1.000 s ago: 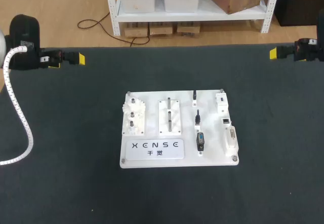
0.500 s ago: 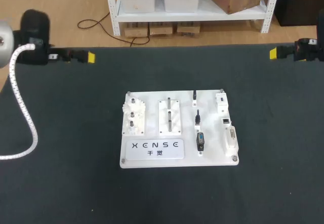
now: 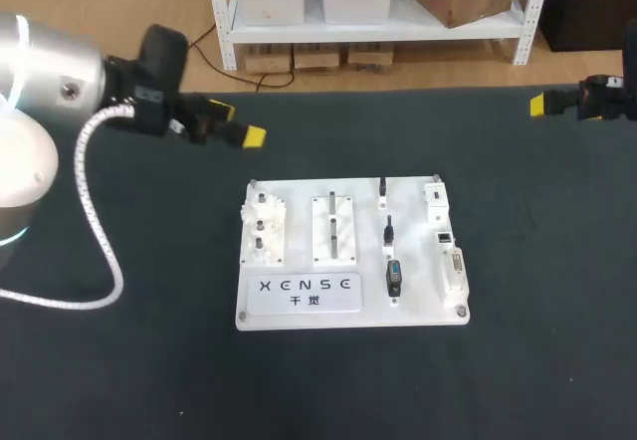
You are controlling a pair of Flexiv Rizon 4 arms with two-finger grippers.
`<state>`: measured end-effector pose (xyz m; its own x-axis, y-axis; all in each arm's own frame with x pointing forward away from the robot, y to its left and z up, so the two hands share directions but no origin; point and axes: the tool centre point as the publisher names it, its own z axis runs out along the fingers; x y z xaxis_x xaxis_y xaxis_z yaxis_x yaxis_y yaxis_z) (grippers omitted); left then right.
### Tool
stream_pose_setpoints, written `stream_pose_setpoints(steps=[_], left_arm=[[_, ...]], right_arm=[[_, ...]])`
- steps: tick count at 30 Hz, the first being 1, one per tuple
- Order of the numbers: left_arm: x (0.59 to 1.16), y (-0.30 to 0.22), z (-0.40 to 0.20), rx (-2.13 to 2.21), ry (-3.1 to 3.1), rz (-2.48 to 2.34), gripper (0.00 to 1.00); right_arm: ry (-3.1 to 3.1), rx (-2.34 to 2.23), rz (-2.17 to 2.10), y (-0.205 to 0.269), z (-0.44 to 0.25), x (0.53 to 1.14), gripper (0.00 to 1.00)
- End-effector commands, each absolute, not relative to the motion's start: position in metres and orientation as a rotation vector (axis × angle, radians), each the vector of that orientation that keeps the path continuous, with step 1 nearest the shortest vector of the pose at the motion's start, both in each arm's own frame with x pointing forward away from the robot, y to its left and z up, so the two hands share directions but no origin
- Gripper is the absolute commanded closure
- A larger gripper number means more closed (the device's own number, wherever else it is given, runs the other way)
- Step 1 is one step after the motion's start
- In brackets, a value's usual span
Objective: Insert the Ethernet cable into its matching sockets.
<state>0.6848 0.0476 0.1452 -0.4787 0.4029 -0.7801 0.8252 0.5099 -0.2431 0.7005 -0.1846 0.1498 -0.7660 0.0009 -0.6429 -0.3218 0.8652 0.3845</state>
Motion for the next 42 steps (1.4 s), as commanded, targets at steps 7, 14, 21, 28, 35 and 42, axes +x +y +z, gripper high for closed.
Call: stream_pose_setpoints(steps=[7, 14, 21, 28, 35, 42], left_arm=[[0.649, 0.025, 0.127, 1.584, 1.416, -1.079, 0.0], [0.631, 0.013, 0.112, 1.598, 1.417, -1.082, 0.0], [0.618, 0.009, 0.1, 1.569, 1.459, -1.02, 0.0], [0.606, 0.007, 0.091, 1.518, 1.494, -0.984, 0.0], [0.597, 0.004, 0.084, 1.507, 1.533, -0.959, 0.0], [0.6, 0.0, 0.083, 1.546, 1.562, -0.976, 0.0]], right_arm=[[2.373, -0.233, 0.641, -0.185, 0.15, 0.701, 0.0], [2.373, -0.233, 0.641, -0.185, 0.15, 0.701, 0.0], [2.373, -0.233, 0.641, -0.185, 0.15, 0.701, 0.0], [2.373, -0.233, 0.641, -0.185, 0.15, 0.701, 0.0], [2.373, -0.233, 0.641, -0.185, 0.15, 0.701, 0.0], [2.373, -0.233, 0.641, -0.185, 0.15, 0.701, 0.0]])
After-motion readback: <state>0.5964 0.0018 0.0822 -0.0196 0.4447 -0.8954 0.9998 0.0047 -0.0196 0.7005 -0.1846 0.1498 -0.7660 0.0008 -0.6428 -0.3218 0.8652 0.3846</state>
